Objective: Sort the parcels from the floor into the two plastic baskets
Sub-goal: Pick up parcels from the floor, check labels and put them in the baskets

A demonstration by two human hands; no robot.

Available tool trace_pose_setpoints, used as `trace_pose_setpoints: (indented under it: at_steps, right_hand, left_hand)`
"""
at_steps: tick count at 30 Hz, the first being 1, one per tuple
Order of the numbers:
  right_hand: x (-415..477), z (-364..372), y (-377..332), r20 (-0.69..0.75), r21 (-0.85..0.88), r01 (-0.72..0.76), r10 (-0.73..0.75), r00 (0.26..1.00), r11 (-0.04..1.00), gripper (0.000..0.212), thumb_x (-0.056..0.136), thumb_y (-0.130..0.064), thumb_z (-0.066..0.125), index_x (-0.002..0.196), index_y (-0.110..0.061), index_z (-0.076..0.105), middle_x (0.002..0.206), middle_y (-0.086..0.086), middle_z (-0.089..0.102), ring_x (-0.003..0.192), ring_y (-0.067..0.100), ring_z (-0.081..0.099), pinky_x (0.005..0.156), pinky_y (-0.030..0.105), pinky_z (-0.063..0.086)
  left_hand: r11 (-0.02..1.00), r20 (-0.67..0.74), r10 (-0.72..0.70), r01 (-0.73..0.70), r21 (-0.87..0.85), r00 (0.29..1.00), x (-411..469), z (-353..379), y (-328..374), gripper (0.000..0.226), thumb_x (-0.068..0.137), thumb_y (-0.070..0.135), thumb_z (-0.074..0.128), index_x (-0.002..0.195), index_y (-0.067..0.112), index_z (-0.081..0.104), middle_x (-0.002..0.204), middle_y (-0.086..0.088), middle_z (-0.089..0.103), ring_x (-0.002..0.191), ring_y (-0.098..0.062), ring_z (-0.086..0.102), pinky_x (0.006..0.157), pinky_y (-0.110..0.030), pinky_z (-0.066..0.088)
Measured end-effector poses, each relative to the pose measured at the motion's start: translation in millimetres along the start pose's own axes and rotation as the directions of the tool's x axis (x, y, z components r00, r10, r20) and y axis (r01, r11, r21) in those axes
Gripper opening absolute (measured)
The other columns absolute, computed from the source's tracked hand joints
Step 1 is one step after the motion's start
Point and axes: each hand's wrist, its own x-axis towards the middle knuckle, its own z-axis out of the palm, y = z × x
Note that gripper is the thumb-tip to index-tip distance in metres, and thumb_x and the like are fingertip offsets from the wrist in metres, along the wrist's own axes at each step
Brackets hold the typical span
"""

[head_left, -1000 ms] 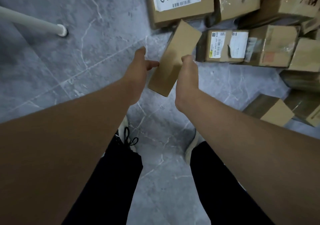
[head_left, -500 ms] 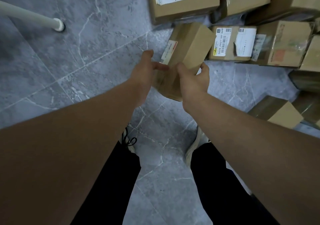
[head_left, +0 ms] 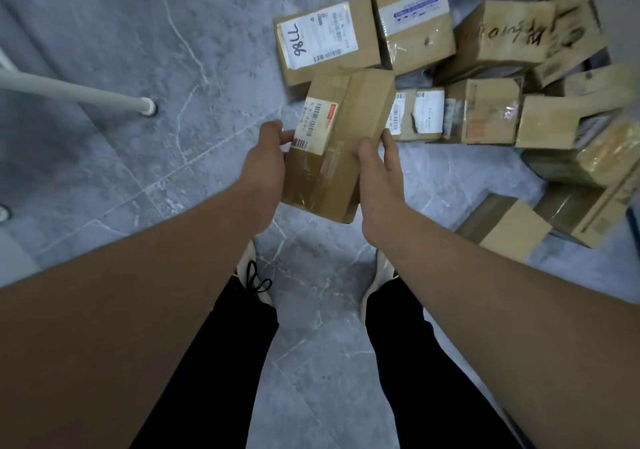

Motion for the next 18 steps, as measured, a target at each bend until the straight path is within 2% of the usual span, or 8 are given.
trace_pose_setpoints:
  at_steps: [2,5,8,11,15,18]
  right_hand:
    - [-16,-10,-11,0.022,-0.017,0.019,-0.019,1.000,1.000,0.063,0.109,-0.033,0.058,0.166,-0.046,0.037,0.117,-0.013,0.071,0.099,0.003,0.070,0.065,0.017,0.055]
    - [-42,-24,-30,0.062,-0.034,0.051,-0.049,0.997,0.998,0.055,0.109,-0.034,0.057,0.162,-0.045,0.045,0.110,-0.010,0.075,0.094,0.005,0.072,0.067,0.021,0.057]
    - [-73,-38,-55,0.101,-0.044,0.114,-0.109,0.989,0.992,0.054,0.108,-0.032,0.057,0.160,-0.043,0.048,0.111,-0.006,0.076,0.091,0.006,0.073,0.066,0.020,0.058]
    - [-108,-51,-82,0.127,-0.060,0.175,-0.167,0.978,0.983,0.054,0.107,-0.030,0.057,0.159,-0.042,0.050,0.116,-0.007,0.076,0.096,0.005,0.074,0.069,0.018,0.057]
    - [-169,-71,-121,0.141,-0.070,0.255,-0.244,0.960,0.964,0.043,0.107,-0.029,0.051,0.149,-0.032,0.061,0.119,-0.007,0.077,0.087,-0.004,0.072,0.064,0.013,0.054]
    - [-216,-83,-152,0.149,-0.070,0.287,-0.274,0.950,0.955,0.038,0.105,-0.040,0.045,0.135,-0.028,0.066,0.114,-0.011,0.074,0.090,0.001,0.069,0.070,0.023,0.052]
  left_hand:
    - [1.000,0.027,-0.011,0.012,-0.022,1.000,-23,0,12,0.047,0.107,0.052,0.028,0.119,0.030,0.068,0.074,0.006,0.076,0.057,-0.009,0.071,0.050,-0.020,0.053]
    - [0.999,0.066,-0.018,0.022,-0.049,0.998,-61,0,36,0.048,0.105,0.057,0.029,0.124,0.033,0.066,0.091,-0.002,0.071,0.078,-0.017,0.068,0.070,-0.030,0.054]
    - [0.997,0.061,-0.012,0.017,-0.078,0.998,-104,-2,66,0.049,0.102,0.059,0.032,0.124,0.033,0.067,0.099,-0.005,0.067,0.084,-0.021,0.065,0.083,-0.039,0.055]
    - [0.997,0.038,0.041,-0.038,-0.068,0.998,-147,-7,95,0.050,0.102,0.060,0.032,0.119,0.032,0.070,0.102,-0.004,0.071,0.087,-0.021,0.068,0.085,-0.044,0.055]
    - [0.993,0.032,0.101,-0.099,-0.066,0.994,-220,-9,133,0.051,0.102,0.060,0.031,0.112,0.029,0.071,0.102,0.000,0.075,0.097,-0.022,0.070,0.087,-0.049,0.055]
    - [0.989,0.040,0.123,-0.119,-0.085,0.992,-274,-10,156,0.054,0.101,0.060,0.032,0.115,0.025,0.070,0.103,-0.003,0.074,0.096,-0.025,0.069,0.083,-0.047,0.055]
